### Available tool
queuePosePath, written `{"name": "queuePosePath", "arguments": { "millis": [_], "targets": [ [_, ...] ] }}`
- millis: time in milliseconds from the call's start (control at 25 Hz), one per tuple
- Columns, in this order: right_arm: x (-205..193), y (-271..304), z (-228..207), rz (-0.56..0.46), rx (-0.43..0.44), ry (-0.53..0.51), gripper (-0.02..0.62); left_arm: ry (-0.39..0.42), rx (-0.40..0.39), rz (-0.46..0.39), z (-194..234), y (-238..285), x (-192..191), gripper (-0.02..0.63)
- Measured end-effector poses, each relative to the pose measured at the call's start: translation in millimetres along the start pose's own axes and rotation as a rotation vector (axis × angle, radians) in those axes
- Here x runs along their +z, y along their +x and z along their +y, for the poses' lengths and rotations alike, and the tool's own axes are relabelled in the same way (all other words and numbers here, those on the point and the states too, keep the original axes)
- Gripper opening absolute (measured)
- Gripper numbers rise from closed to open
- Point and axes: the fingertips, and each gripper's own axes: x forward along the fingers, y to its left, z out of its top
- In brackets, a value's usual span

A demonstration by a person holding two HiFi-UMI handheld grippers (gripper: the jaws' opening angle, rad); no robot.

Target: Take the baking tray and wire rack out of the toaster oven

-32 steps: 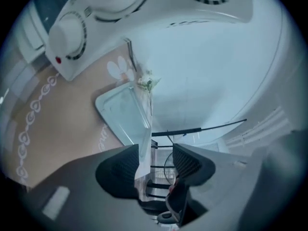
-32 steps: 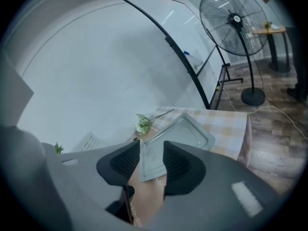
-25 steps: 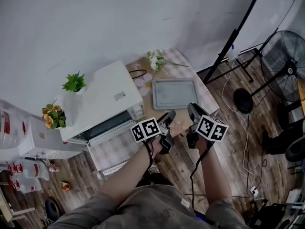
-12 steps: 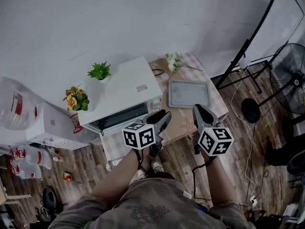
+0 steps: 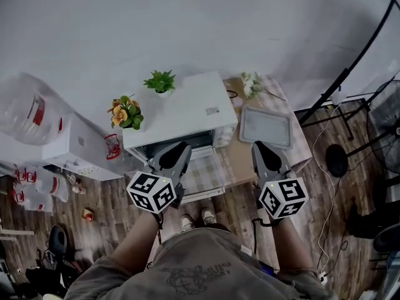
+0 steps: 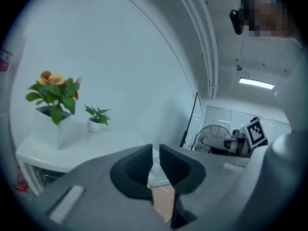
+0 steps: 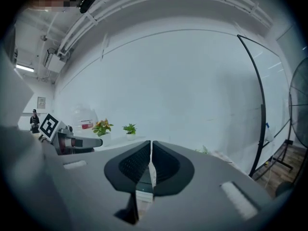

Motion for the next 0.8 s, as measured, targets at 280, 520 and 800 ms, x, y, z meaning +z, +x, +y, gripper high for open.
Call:
{"name": "queuePosePath", "arguments": {
  "millis": [280, 520, 800],
  "targets": [
    [4.8, 8.9, 50.8, -0.021, 0.121, 0.015, 0.028, 0.068, 0.133, -0.078, 30.5, -67.8, 16.6, 0.002],
    [-12.2, 17.5, 85.8, -0.004, 0.209, 0.020, 0.028, 0.222, 0.254, -0.091, 45.9, -113.4, 20.8, 0.002],
    [-32.0, 32.2, 112.6, 0.047, 0.268, 0.045, 0.028, 0.255, 0.318, -0.064, 59.1, -132.0, 16.8, 0.002]
  ]
}}
